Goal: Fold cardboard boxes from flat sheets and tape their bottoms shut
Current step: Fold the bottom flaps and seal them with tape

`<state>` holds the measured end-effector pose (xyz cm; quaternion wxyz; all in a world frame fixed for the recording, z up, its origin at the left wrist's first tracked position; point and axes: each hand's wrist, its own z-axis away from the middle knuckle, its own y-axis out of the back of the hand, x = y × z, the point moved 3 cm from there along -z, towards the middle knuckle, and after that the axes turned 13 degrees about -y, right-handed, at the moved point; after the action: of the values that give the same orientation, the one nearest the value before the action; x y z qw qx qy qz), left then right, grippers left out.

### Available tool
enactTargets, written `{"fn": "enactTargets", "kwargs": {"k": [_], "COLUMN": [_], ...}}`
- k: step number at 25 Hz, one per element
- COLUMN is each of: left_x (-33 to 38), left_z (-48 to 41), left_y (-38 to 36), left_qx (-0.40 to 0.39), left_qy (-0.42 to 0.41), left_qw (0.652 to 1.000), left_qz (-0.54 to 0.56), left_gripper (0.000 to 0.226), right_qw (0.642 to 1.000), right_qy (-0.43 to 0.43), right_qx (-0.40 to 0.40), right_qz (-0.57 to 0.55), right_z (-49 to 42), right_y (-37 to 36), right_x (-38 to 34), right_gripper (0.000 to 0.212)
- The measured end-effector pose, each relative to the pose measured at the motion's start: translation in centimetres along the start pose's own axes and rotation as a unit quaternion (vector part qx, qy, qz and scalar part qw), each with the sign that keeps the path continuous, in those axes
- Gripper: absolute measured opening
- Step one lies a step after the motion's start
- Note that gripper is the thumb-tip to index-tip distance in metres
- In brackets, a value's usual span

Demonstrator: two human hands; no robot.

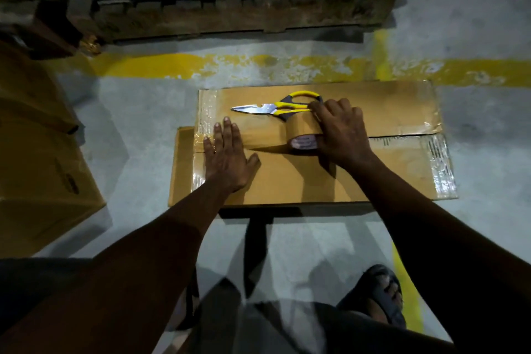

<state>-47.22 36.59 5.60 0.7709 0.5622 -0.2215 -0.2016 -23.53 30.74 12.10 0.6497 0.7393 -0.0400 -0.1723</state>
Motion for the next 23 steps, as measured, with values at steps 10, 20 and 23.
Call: {"fn": "enactTargets", "kwargs": {"k": [10, 20, 23], "left_x": [8.6, 8.3, 11.8], "left_z": [-2.5, -2.0, -2.3], "left_y": [0.1, 0.4, -0.1], "left_qx": [-0.016, -0.006, -0.007], "left_qy": [-0.003, -0.057, -0.078], "left_qw": [0.999, 0.998, 0.997], "left_qz": [0.036, -0.018, -0.025], "left_gripper": [0.086, 0.085, 0.086], "right_qw": [1.000, 0.983, 0.977], "right_qy": [0.001, -0.168, -0.181], "right_qx": [-0.007, 0.062, 0.047], "right_qz": [0.027, -0.033, -0.102], "right_z": [-0.1, 2.6, 2.7], "right_y": [-1.3, 0.9, 0.2], "right_x": [-1.0, 12.6, 11.6], "right_gripper": [0.071, 0.079, 0.084]}}
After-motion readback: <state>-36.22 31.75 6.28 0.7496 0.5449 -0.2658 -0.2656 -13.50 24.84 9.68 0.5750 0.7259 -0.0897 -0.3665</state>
